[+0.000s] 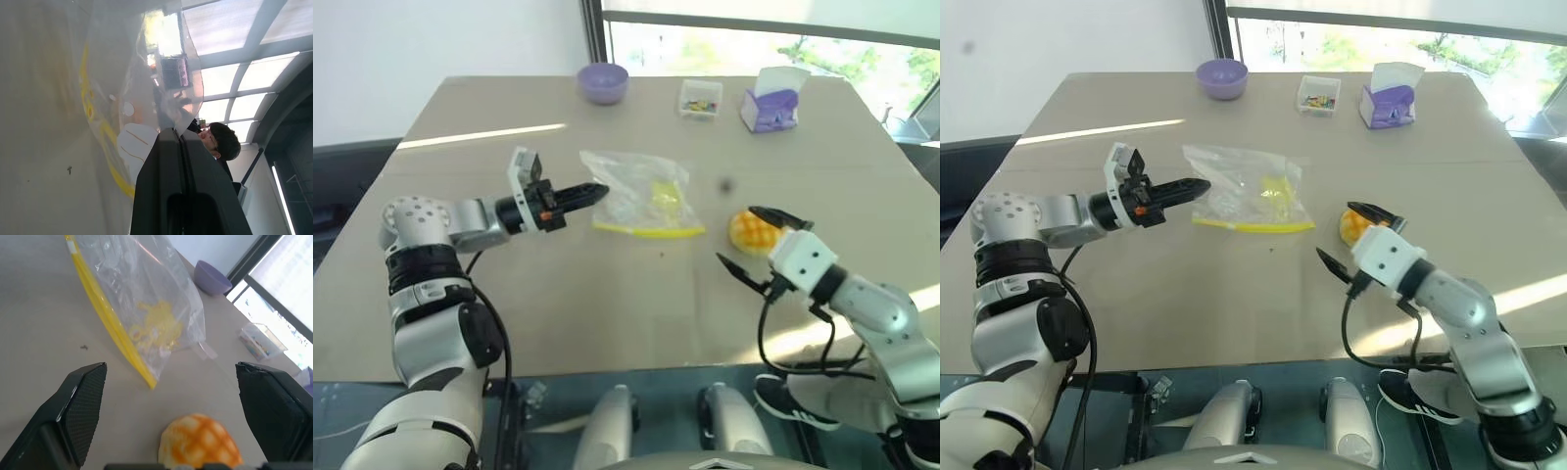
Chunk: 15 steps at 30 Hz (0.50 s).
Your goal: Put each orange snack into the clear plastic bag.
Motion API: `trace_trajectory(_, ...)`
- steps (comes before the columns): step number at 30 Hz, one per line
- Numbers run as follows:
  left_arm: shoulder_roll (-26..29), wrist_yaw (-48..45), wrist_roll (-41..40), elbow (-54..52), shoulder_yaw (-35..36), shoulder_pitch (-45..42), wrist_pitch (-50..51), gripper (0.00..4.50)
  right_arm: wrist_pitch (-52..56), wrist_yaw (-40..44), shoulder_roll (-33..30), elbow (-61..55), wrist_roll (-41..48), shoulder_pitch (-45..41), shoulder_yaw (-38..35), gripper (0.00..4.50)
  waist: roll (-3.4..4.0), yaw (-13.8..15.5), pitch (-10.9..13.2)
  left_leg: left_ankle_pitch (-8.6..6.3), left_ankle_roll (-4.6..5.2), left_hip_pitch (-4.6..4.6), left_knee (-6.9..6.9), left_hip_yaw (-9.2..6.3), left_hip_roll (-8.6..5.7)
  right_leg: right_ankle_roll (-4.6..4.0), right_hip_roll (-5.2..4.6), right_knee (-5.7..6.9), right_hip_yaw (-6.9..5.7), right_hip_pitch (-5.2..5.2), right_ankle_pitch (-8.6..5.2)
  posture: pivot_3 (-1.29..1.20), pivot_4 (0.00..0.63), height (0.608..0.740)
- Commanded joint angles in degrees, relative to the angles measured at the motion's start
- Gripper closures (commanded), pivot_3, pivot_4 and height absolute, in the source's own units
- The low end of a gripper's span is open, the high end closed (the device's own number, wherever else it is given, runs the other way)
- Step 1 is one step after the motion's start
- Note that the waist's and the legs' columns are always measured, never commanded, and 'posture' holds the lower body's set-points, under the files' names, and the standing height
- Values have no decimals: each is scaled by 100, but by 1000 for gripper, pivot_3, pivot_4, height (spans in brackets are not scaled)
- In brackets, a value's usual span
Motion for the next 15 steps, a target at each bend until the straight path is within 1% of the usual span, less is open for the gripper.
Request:
trace_trajectory(1,-52,641,-700,-228,125,-106,31,4471,-176,-68,293,407,-223,-484,377,0,0,-2,0,0,0,0,0,0,0,0,-1,0,0,0,0,0,150,737)
trace_trajectory(5,-179,1273,-1034,-231,218,-34,31,4471,-312,38,557,897,-316,-790,665,0,0,4,0,2,-3,-1,-1,-2,-4,0,-3,0,1,-2,1,0,150,737)
trace_trajectory(9,-361,1793,-1211,-159,460,-27,31,4471,-746,-23,1009,1892,-380,-1157,901,0,1,-7,0,9,-15,1,-2,-1,-5,-1,-3,0,1,-1,1,0,150,737)
trace_trajectory(12,-462,2073,-1349,-149,581,-50,31,4471,-1153,-190,1110,2589,-751,-1425,1039,0,1,-14,1,15,-26,1,-3,0,-6,-1,-4,1,2,-3,1,0,150,737)
trace_trajectory(15,-508,2300,-1487,-136,664,-64,31,4471,-1377,-519,1084,3026,-1268,-1537,1155,0,0,-13,1,17,-29,0,-4,0,-8,-1,-5,0,3,-3,1,0,150,737)
